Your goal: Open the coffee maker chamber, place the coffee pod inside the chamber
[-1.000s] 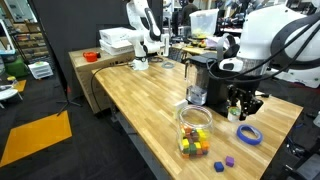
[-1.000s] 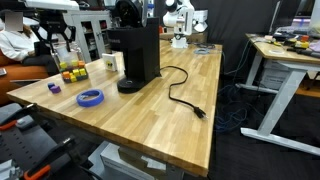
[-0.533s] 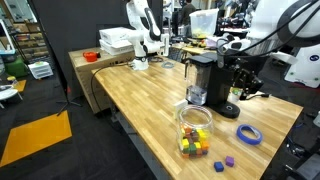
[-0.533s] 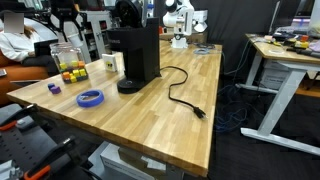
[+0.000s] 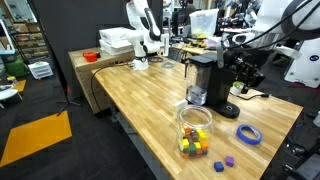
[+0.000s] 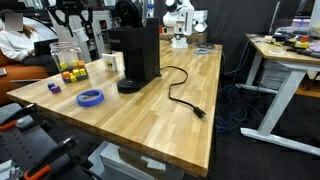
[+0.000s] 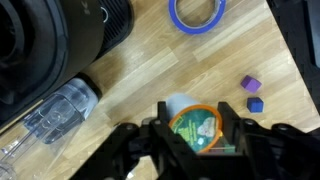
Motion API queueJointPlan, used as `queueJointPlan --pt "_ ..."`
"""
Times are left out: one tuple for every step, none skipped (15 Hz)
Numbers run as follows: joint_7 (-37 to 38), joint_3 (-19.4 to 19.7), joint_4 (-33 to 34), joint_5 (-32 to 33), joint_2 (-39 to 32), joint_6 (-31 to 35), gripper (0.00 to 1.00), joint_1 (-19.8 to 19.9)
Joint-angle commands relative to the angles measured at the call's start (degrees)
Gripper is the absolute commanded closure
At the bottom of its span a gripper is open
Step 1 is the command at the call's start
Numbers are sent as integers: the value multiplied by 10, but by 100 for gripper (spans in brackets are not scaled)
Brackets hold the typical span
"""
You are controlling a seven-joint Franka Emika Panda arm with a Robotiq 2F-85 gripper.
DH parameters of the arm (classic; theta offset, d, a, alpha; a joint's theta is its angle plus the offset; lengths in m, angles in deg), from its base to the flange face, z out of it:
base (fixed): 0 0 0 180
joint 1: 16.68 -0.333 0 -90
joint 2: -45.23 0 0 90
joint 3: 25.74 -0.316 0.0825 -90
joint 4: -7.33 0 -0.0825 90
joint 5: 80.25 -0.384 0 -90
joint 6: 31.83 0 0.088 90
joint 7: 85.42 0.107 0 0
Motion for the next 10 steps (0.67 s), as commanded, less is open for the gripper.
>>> queueJointPlan --pt "3 8 1 3 0 -2 47 -8" --pt "3 8 1 3 0 -2 47 -8" --pt "3 8 1 3 0 -2 47 -8" --pt "3 8 1 3 0 -2 47 -8" --pt "3 8 1 3 0 -2 47 -8" --pt "3 8 1 3 0 -2 47 -8" --pt "3 8 1 3 0 -2 72 -8" --pt "4 9 6 2 -3 -11 72 -8" --pt "8 10 13 1 -4 -27 72 -6" --pt "7 13 18 -4 -4 -38 72 -6"
